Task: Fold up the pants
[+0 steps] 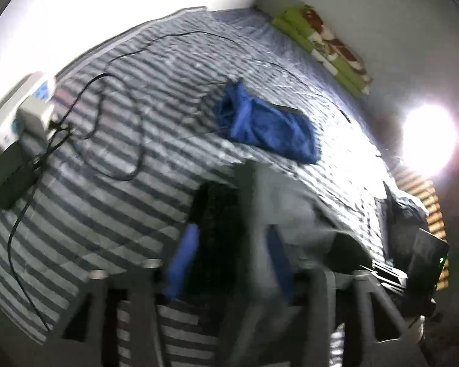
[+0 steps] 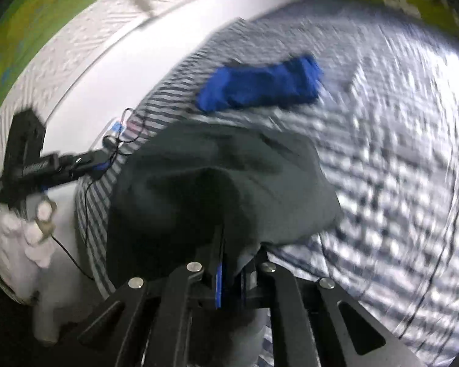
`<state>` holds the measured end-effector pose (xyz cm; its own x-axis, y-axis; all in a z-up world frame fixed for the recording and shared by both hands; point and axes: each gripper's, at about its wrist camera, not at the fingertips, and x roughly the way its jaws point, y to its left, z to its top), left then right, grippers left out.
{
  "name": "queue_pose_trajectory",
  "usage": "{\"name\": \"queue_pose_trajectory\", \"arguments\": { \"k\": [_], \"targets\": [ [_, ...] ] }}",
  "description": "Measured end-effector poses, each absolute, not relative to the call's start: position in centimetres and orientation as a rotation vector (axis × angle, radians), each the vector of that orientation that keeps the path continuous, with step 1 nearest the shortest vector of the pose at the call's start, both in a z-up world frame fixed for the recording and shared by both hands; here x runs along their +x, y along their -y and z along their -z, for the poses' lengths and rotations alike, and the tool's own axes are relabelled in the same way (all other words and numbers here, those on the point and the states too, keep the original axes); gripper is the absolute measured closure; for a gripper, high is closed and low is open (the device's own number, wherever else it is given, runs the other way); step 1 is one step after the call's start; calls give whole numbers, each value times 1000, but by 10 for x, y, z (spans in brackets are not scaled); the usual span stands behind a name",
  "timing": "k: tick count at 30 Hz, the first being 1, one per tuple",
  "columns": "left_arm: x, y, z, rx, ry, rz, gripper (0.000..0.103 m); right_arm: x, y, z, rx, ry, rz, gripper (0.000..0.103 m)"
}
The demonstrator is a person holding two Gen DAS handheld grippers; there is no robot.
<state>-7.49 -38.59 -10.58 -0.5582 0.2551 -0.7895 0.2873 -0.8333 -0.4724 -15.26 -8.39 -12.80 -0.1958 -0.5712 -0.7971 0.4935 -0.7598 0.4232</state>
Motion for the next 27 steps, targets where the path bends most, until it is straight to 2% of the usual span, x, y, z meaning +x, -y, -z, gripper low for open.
{"name": "queue_pose_trajectory", "arguments": {
  "k": [2, 3, 4, 6, 8, 10, 13, 15, 17, 18, 19, 21, 25, 27],
  "targets": [
    [-71, 389, 116, 1464, -939, 2612, 25, -161, 73, 135, 1412, 189, 1974, 90],
    [-71, 388, 121, 1481, -950, 2620, 22, -162, 68, 135, 1414, 219, 1967, 81],
    [-73, 388, 129, 1505, -955, 2632, 17, -161, 64, 134, 1412, 242, 1967, 66],
    [-74, 384, 148, 1568, -917, 2623, 16, -155, 50, 133, 1380, 311, 1955, 54],
    [-75, 380, 168, 1641, -953, 2575, 16, -137, 42, 136, 1379, 330, 1911, 52],
    [-72, 374, 185, 1697, -1075, 2556, 15, -122, 38, 143, 1403, 318, 1872, 51],
    [-67, 362, 186, 1640, -974, 2602, 14, -99, 42, 158, 1419, 272, 1817, 48],
    [-68, 355, 187, 1652, -912, 2593, 26, -93, 53, 168, 1427, 235, 1820, 47],
    [-69, 351, 180, 1674, -886, 2599, 58, -95, 62, 174, 1432, 281, 1808, 52],
    [-69, 350, 173, 1669, -881, 2605, 65, -97, 64, 176, 1443, 312, 1794, 73],
    [-69, 349, 165, 1667, -885, 2607, 77, -100, 68, 176, 1460, 350, 1760, 87],
    [-68, 350, 149, 1694, -924, 2596, 83, -104, 70, 170, 1479, 468, 1646, 92],
    [-60, 348, 113, 1707, -914, 2623, 90, -99, 58, 142, 1428, 707, 1475, 93],
    [-57, 351, 108, 1725, -824, 2599, 86, -91, 56, 127, 1398, 616, 1530, 90]
  ]
}}
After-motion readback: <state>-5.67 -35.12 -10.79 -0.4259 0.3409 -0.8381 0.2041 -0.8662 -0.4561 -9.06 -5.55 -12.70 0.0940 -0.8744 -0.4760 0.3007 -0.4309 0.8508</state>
